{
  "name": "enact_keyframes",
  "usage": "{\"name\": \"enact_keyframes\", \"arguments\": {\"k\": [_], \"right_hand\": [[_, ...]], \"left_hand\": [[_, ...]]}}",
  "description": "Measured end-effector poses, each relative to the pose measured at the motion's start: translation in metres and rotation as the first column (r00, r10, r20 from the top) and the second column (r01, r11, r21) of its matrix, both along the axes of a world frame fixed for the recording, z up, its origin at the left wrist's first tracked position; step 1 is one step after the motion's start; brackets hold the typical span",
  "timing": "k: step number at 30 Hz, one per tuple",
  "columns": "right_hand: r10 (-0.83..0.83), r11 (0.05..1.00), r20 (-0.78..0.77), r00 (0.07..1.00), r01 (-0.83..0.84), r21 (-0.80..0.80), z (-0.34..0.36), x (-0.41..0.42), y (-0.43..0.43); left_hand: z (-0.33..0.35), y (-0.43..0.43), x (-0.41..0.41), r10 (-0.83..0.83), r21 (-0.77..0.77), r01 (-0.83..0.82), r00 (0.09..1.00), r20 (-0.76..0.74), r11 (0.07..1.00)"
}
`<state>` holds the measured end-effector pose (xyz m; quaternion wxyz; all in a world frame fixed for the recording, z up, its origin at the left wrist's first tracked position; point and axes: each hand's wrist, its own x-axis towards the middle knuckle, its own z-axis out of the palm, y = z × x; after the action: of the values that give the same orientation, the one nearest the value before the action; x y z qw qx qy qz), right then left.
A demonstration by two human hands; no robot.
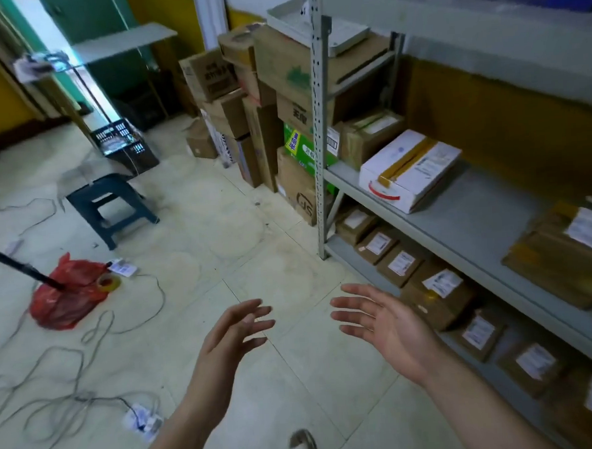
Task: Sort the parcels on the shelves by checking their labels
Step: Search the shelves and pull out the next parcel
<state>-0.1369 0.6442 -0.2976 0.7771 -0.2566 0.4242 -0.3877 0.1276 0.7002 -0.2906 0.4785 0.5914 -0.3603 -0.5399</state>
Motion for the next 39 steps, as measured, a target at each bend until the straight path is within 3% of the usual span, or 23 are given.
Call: {"name": "enact_keyframes", "arguments": {"k": [6,12,18,24,30,34,39], "right_hand": [[-0.15,0.989,-0.008,0.989,0.151,0.007,-0.02,0.031,-0.069],[-0.276,0.956,-0.063,0.959,0.281,0.089,-0.071,0.013,-0.157],[-0.306,0.916,-0.069,0.95,0.313,0.249,-0.145,0.039,-0.291],[-0.435,0.841,-0.122,0.892,0.451,0.298,-0.169,0.046,-0.365],[-0.496,0.771,-0.308,0.812,0.575,0.273,-0.223,0.056,-0.379],[-0.49,0.74,-0.427,0.76,0.622,0.257,-0.282,0.082,-0.403],[-0.505,0.686,-0.495,0.707,0.677,0.267,-0.384,0.091,-0.435]], "left_hand": [[-0.004,-0.12,0.023,-0.188,0.05,0.186,0.982,0.03,0.981],[-0.055,-0.25,-0.005,-0.346,0.191,0.34,0.938,0.001,0.921],[-0.109,-0.387,-0.022,-0.422,0.291,0.405,0.907,-0.003,0.867],[-0.14,-0.456,-0.014,-0.457,0.401,0.429,0.889,-0.03,0.809],[-0.202,-0.537,0.005,-0.688,0.499,0.618,0.723,-0.058,0.607],[-0.278,-0.585,0.0,-0.82,0.515,0.693,0.571,0.034,0.504],[-0.389,-0.617,-0.026,-0.862,0.543,0.692,0.491,0.128,0.475]]}}
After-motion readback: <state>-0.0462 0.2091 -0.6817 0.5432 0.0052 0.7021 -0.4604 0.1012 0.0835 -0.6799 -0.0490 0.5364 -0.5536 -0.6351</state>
